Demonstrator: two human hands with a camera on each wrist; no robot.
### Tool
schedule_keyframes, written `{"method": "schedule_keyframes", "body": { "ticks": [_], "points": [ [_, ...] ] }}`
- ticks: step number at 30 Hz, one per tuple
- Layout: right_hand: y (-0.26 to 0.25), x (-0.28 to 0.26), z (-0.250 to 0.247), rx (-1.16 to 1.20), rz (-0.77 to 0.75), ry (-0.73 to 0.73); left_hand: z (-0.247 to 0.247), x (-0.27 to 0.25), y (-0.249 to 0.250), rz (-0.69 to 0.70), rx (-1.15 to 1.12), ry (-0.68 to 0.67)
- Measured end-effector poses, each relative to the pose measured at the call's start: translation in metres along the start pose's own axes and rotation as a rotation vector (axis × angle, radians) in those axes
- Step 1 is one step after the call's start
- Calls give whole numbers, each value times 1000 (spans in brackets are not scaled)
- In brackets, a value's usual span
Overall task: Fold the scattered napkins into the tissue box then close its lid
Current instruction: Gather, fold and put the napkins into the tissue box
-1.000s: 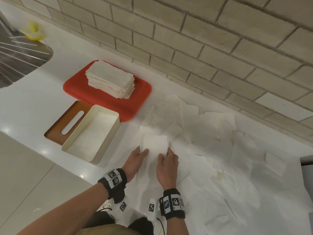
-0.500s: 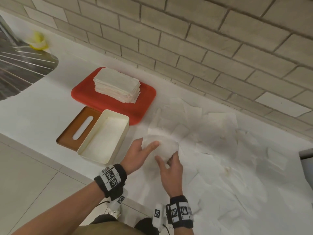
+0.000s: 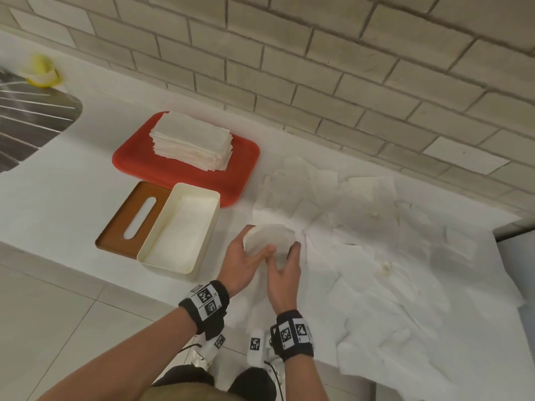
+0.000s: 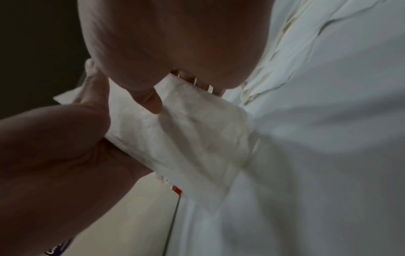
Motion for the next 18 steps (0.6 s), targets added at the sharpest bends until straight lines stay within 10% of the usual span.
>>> {"method": "schedule_keyframes", "body": {
  "ticks": [5, 11, 18],
  "points": [
    [8, -8, 17, -60, 98, -111, -5, 3, -13, -120, 137, -22],
    [-49, -31, 31, 172, -74, -7, -37, 9, 91, 52, 223, -25],
    [-92, -31, 124, -147, -149, -309, -162, 49, 162, 230, 678, 134]
  ]
}}
Point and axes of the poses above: each hand's wrist, its own x-axis towards the middle knuckle, its own z-axis out of the palm, y = z × x, the point moved 8 cm from there along x, towards the middle knuckle, and after that the axes turned 2 degrees about -z, right-handed, at the moved point
